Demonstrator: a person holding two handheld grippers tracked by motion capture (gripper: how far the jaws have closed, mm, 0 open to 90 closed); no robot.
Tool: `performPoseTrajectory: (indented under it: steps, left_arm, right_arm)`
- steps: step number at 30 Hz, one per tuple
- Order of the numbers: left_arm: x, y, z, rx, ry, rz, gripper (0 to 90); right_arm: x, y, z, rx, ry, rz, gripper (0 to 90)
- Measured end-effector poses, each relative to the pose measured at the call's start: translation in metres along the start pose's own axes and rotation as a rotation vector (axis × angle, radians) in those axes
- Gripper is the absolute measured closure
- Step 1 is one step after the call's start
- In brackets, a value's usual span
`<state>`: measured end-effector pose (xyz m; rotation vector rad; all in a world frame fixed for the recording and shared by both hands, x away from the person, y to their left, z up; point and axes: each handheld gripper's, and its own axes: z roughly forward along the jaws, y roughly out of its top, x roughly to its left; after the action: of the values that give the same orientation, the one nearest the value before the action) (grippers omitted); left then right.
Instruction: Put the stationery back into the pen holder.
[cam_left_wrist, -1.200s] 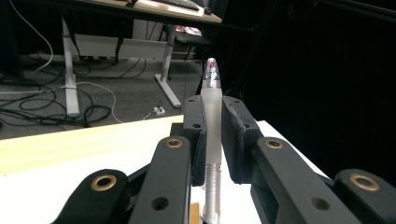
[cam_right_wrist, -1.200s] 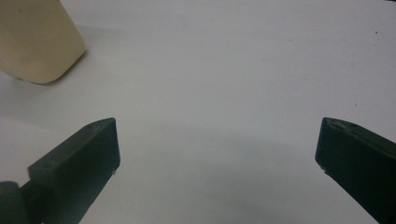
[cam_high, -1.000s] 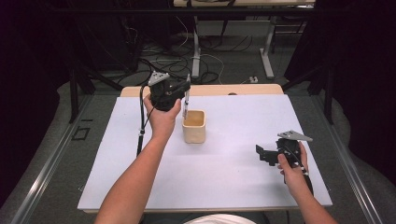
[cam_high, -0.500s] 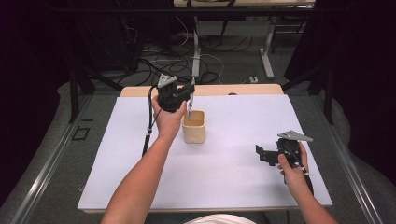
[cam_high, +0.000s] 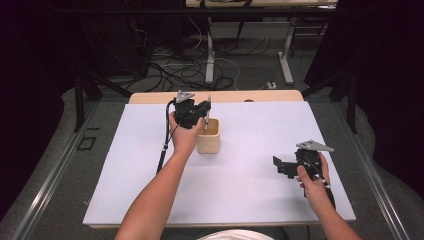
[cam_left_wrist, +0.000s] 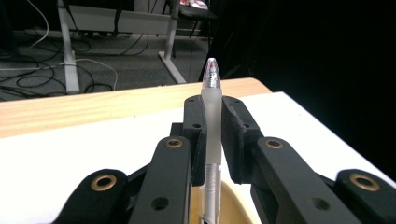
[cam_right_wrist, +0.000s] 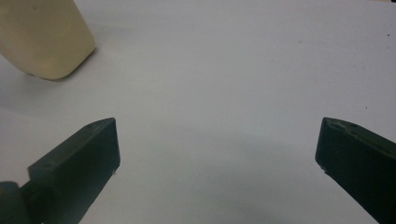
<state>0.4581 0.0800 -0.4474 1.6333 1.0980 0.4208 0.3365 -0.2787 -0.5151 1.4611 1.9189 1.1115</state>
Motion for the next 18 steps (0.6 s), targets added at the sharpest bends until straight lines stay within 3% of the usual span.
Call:
performPoseTrajectory:
  steps: [10,18]
  left_arm:
    - [0.005,-0.013,0.001,0.006,0.011,-0.018,80.6]
    - [0.006,-0.013,0.0,0.011,0.014,-0.018,80.4]
  right_arm:
    - [0.001,0.0,0.0,0.0,0.008,-0.005,0.0]
    - [0.0,0.0,0.001,0.0,0.008,-0.01,0.0]
